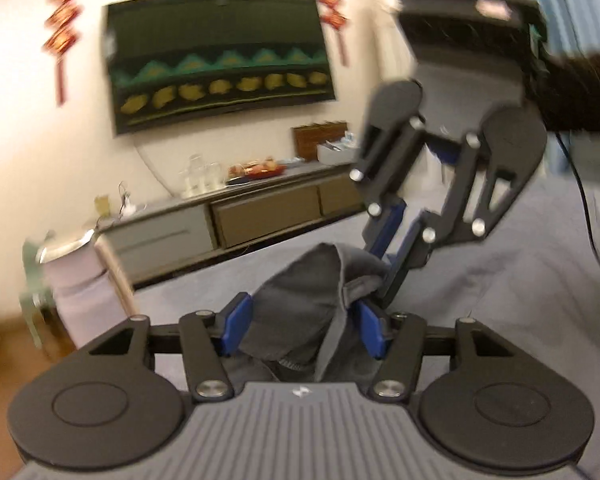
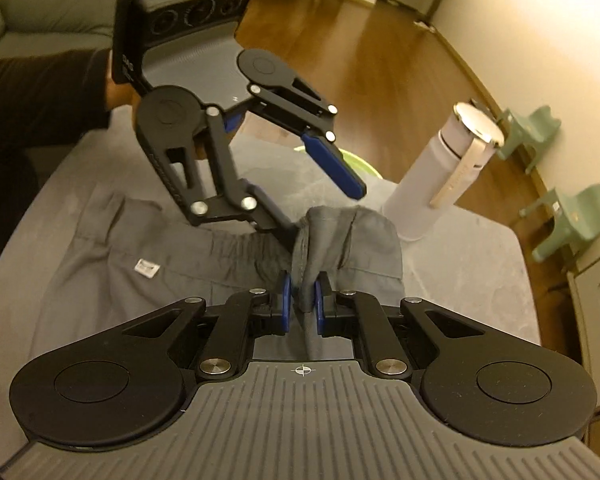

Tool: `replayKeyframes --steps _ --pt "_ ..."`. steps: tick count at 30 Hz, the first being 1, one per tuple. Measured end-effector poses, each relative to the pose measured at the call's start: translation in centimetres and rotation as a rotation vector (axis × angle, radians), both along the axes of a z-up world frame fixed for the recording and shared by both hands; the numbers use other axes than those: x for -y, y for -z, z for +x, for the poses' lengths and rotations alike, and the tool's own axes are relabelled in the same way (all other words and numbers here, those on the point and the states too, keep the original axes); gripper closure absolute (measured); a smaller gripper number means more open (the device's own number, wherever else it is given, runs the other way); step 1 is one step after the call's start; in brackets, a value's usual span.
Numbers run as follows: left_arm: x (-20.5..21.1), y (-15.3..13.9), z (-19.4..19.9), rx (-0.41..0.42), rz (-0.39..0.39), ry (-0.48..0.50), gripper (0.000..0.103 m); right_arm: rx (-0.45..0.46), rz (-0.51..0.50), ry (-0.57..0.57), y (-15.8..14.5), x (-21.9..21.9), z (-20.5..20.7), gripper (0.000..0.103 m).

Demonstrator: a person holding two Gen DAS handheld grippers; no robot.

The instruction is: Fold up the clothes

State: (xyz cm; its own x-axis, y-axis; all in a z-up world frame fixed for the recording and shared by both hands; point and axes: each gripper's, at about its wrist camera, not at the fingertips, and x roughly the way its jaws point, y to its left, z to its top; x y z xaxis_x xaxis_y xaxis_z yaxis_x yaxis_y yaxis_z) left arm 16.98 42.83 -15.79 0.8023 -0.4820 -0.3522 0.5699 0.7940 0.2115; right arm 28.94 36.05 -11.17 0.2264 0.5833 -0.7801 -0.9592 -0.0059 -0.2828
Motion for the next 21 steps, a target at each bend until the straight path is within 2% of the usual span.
replayKeyframes --steps 3,6,10,11,12,13,15,17,20,21 --pt "1.0 -0.1 0.4 0.04 0.077 0.003 0.049 0.03 -0.039 -0.021 -0.2 0.3 -0.2 0.091" --pt "2.6 0.9 1.2 0.07 0.155 0.028 0.046 0.053 -0.071 -0.036 -0.4 0.5 -0.1 0.092" --pt "3.3 2.8 2.8 0.026 0.195 0.043 0.047 0.097 -0.122 -0.087 -0.3 0.4 -0.5 0.092" --pt "3.1 3.1 3.1 0.003 0.205 0.048 0.053 0.102 -0.131 -0.097 -0.3 0.3 -0.6 0.092" --pt "2.7 3.3 3.4 -0.037 0.2 0.056 0.058 0.103 -0.127 -0.1 -0.3 0.2 -0.5 0.092" --pt "2.3 3.5 3.7 -0.079 0.194 0.065 0.068 0.102 -0.118 -0.099 -0.4 0.2 -0.3 0.092" --pt "1.3 3.6 4.5 -0.142 0.149 0.057 0.075 0.101 -0.091 -0.079 -0.4 -0.1 0.4 0.092" --pt "0.4 3.7 5.3 -0.213 0.091 0.054 0.089 0.097 -0.058 -0.049 -0.2 -0.3 1.3 0.092" --pt "-1.7 4.1 6.9 -0.356 -0.044 0.012 0.091 0.075 0.002 0.021 0.3 -0.7 2.9 0.09" --pt "-2.3 4.6 7.6 -0.408 -0.093 -0.011 0.091 0.072 0.023 0.06 0.8 -0.9 3.7 0.086"
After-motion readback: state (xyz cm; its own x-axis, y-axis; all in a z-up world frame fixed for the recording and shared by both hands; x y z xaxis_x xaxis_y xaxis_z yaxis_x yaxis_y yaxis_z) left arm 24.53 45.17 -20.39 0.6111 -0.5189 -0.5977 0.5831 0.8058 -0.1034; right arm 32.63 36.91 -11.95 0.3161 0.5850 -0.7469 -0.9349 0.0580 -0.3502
